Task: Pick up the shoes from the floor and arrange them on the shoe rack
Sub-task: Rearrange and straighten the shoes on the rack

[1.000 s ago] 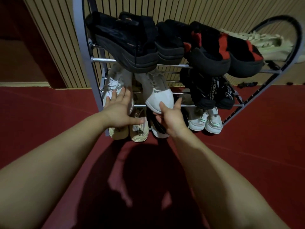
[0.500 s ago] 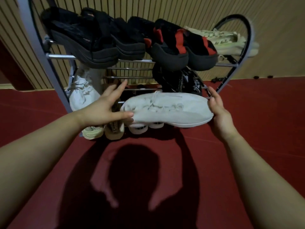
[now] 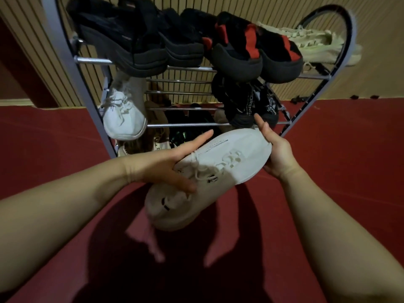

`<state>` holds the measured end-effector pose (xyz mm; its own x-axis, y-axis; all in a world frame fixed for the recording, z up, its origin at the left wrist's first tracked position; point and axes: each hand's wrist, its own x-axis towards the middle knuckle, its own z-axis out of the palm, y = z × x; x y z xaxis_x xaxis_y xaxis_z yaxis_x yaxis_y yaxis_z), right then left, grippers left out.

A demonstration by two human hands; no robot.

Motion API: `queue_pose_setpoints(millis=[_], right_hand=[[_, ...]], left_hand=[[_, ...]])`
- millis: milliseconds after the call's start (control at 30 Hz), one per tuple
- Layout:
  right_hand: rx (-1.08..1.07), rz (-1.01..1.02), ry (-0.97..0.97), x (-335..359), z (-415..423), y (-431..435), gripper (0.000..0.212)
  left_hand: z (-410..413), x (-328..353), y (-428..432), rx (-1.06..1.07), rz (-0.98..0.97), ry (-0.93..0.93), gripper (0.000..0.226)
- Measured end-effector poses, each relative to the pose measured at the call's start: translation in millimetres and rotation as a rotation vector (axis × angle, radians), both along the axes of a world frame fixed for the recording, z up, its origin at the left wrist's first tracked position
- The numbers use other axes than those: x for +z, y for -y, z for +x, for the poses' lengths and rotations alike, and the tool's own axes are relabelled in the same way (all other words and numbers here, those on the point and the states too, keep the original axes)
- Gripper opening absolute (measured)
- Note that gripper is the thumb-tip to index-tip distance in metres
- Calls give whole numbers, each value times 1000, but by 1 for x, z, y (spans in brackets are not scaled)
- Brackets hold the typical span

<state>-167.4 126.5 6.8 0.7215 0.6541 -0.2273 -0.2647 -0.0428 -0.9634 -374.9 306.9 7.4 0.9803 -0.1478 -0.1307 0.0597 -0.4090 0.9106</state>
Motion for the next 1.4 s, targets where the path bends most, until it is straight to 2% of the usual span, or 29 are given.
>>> queue_pose_setpoints(millis=[67, 167, 267, 400, 533, 633, 733, 800, 867, 967, 1067, 1200, 1333, 1400], right_hand=[[14, -9, -16, -3, -2, -8, 43], [27, -89, 28, -7, -6, -26, 35], [63, -242, 96, -9, -13, -47, 47], [85, -318, -9, -18, -29, -83, 62], [232, -395, -76, -28, -67, -130, 59], [259, -312, -233, -37, -96, -163, 62], [143, -95, -421, -41, -119, -187, 69], [93, -35, -445, -46, -140, -200, 62], [140, -98, -435, -59, -158, -207, 71], [117, -102, -458, -64, -175, -213, 42], [18, -39, -495, -53, -167, -214, 38], [-42, -48, -253, -42, -119, -174, 36], [-1, -101, -119, -28, -54, -95, 30], [-63, -84, -53, -18, -31, -61, 31]], left_hand=[[-3, 2, -4, 11, 26, -9, 107], [-13, 1, -12, 73, 81, -30, 100], [-33, -3, -25, 145, 65, -17, 91], [-70, -2, -48, 307, -74, -18, 89], [-101, -9, -69, 449, -137, 12, 84], [-116, -12, -75, 543, -235, 31, 84], [-127, -10, -78, 603, -308, 65, 88], [-134, -8, -81, 615, -320, 85, 90], [-140, -7, -83, 611, -328, 101, 93], [-144, -7, -83, 601, -339, 115, 107], [-141, -5, -82, 630, -308, 122, 108], [-136, -7, -81, 625, -278, 118, 110], [-126, -10, -78, 628, -270, 88, 108], [-116, -13, -76, 624, -247, 84, 104]])
